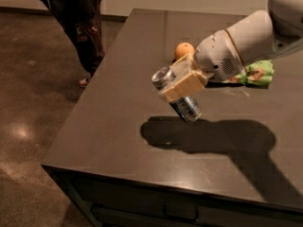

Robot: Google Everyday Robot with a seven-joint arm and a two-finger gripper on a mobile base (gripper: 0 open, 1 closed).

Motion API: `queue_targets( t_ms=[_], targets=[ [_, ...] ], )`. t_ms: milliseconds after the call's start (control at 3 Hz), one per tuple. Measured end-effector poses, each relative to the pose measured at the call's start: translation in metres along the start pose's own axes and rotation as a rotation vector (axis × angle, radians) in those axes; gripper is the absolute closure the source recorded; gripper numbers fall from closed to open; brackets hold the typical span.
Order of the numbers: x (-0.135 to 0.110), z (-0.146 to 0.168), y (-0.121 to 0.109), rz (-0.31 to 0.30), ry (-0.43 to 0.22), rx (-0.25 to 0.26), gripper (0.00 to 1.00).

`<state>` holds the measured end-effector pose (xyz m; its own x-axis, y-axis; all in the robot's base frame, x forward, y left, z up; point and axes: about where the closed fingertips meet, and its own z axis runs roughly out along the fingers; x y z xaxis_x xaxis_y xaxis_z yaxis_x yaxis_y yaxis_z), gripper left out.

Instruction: Place redbull can upright

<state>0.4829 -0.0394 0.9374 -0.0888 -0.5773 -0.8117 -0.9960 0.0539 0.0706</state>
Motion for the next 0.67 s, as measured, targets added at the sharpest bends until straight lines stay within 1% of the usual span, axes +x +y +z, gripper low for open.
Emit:
queue_targets(
  t_ms=[333, 667],
  targets=[
    [-0.0027, -0.0065, -0.01, 0.049, -0.134, 0.034, 1.0],
    [-0.0046, -0.0108, -0.0157, 0.061, -0.247, 0.061, 1.0]
  ],
)
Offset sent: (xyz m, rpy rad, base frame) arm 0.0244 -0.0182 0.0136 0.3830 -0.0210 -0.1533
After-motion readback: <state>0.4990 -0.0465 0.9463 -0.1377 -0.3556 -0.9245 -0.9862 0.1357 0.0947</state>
